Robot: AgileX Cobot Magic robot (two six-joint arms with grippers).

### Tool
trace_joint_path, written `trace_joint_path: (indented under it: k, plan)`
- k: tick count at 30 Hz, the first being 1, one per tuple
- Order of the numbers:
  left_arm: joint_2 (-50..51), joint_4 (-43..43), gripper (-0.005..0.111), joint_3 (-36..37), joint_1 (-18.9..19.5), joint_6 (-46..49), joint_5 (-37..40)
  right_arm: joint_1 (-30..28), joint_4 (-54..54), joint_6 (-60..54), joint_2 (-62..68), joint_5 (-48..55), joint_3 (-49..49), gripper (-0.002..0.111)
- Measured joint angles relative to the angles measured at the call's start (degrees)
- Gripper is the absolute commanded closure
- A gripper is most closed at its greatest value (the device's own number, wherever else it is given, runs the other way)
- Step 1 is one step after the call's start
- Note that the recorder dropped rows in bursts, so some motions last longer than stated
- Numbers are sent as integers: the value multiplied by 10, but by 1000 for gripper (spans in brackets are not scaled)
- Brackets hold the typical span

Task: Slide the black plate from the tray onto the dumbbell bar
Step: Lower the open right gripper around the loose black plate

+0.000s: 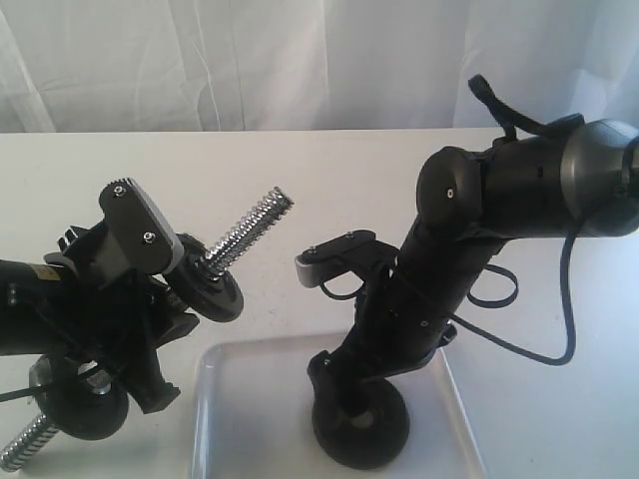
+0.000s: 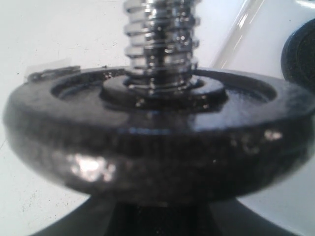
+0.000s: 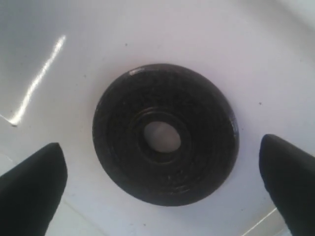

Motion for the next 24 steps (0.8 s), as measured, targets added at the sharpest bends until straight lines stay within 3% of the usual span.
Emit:
trace_joint_path:
  k: [17, 24]
  plan:
    - [0, 0, 107, 0, 0, 0, 0, 30, -14, 7, 0, -32, -1, 5]
    - [0, 0, 107, 0, 0, 0, 0, 30, -9, -48, 0, -20, -5, 5]
